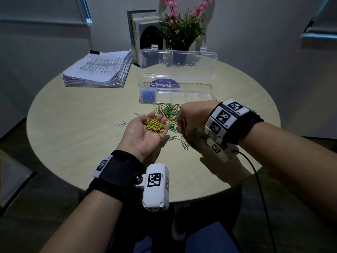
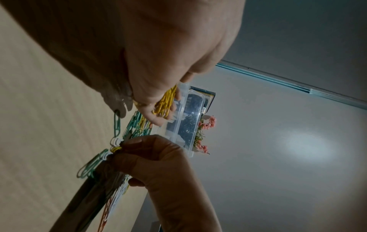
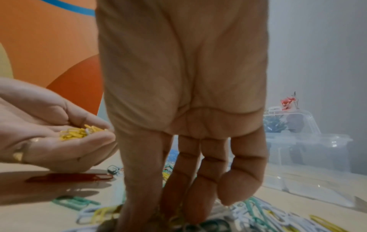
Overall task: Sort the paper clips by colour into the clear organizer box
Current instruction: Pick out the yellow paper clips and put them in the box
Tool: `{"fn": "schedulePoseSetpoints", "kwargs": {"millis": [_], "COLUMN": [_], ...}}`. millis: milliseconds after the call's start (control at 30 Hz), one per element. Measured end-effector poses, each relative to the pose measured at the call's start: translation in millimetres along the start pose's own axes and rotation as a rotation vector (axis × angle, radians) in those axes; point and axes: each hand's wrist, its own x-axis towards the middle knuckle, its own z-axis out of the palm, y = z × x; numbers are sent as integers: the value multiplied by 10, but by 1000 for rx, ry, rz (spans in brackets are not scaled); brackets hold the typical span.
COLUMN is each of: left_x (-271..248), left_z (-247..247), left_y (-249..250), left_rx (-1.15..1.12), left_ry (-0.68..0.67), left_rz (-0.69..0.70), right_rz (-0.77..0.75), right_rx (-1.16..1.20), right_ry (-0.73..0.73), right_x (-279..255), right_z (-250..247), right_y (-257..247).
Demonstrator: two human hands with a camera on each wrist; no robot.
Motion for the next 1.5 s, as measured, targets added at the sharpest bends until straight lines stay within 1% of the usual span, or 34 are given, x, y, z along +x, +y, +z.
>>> {"fn": "schedulePoseSetpoints", "kwargs": {"millis": [133, 400, 567, 733, 867, 967, 1167, 1333, 1500], "left_x": [-6, -24, -27, -40, -61, -69, -60, -66, -58], "left_z": [2, -5, -11, 19, 31, 23, 18, 42, 51], "left_y": [4, 7, 14, -20, -41, -44, -52, -84, -77], "left_rx": [-10, -10, -13, -8, -3, -8, -4, 8, 13], "left_ry": [-3, 1, 8, 1, -2, 1, 13, 11, 7], "left_rz": [7, 12, 19, 8, 9, 15, 15, 8, 7], "right_rz": [-27, -49, 25, 85, 65, 26, 18, -13, -1], "right_rx": [-40, 69, 37, -81, -52, -31, -52, -78, -157], "right_ry": [15, 115, 167, 158, 171, 144, 155, 105, 81], "right_x": [13, 52, 34, 33, 49, 45, 19, 2, -10], "right_z": [38, 80, -21, -30, -7, 20, 38, 53, 80], "right_y": [-4, 1, 53, 164, 198, 206, 202, 191, 173]}}
